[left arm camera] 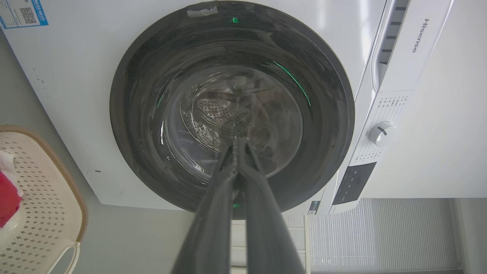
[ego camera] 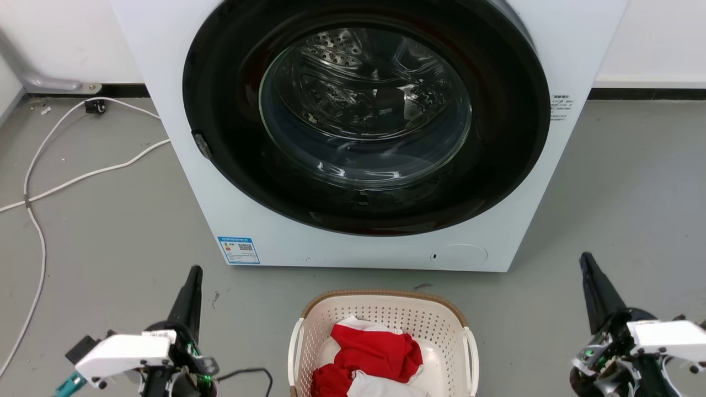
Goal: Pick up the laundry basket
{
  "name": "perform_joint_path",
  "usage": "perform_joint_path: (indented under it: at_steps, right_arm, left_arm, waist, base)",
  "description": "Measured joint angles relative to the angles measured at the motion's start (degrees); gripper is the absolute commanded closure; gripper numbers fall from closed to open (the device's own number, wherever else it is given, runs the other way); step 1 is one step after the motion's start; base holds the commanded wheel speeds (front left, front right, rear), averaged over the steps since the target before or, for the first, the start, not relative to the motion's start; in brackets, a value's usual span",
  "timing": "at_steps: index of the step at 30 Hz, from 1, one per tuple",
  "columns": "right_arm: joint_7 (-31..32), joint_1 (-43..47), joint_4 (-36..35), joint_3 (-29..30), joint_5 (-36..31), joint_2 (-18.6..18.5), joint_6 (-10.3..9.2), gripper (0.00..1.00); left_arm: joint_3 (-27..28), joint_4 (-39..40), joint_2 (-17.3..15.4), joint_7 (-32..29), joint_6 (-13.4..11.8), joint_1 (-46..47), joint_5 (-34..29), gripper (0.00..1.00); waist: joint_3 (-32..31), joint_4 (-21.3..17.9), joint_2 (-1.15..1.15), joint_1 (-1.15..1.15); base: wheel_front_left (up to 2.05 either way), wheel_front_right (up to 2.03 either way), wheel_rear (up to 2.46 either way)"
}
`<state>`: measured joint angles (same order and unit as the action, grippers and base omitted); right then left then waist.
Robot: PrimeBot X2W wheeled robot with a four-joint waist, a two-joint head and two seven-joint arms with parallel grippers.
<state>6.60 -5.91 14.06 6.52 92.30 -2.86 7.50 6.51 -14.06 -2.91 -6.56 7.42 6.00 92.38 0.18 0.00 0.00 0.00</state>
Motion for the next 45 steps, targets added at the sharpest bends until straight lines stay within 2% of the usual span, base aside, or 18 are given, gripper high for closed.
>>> perform_joint_path:
  at_steps: [5,12,17,25,32,45]
  right_arm:
    - [-0.4,2.1,1.9,-0.2,-0.1,0.2,-0.02,0.00]
    - [-2.4,2.4,0.8,-0.4,-2.9,0.2,-0.01,0.00]
    - [-3.7,2.5,-0.9,-0.1,-9.1,0.2,-0.01,0.00]
    - [-5.7,3.0,-4.4,-0.3,-20.8,0.2,-0.02,0.00]
    - [-7.4,3.8,-7.1,-1.4,-31.0,0.2,-0.02,0.00]
    - [-10.0,5.1,-10.1,-3.0,-45.6,0.2,-0.01,0.00]
  left_arm:
    - [-0.4,-1.7,0.2,0.4,-0.1,-2.0,0.0,0.00]
    - [-0.6,-0.3,0.2,2.4,-0.1,-2.1,-2.1,0.00]
    - [-0.3,1.1,0.2,3.8,-0.5,-2.1,-7.8,0.00]
    - [-0.4,4.7,0.2,5.8,-3.5,-2.1,-15.9,0.00]
    - [-2.2,7.4,0.2,7.3,-5.5,-2.3,-23.8,0.00]
    - [-5.7,10.4,0.2,10.1,-8.4,-3.1,-38.2,0.00]
  waist:
    - [0.0,0.0,0.00,0.00]
    - [0.1,0.0,0.00,0.00]
    - [0.2,0.0,0.00,0.00]
    - [0.4,0.1,0.00,0.00]
    - [0.5,0.1,0.00,0.00]
    - [0.7,0.1,0.00,0.00]
  base:
    - [0.00,0.00,0.00]
    - [0.00,0.00,0.00]
    - [0.00,0.00,0.00]
    - [0.00,0.00,0.00]
    - [0.00,0.00,0.00]
    - [0.00,0.00,0.00]
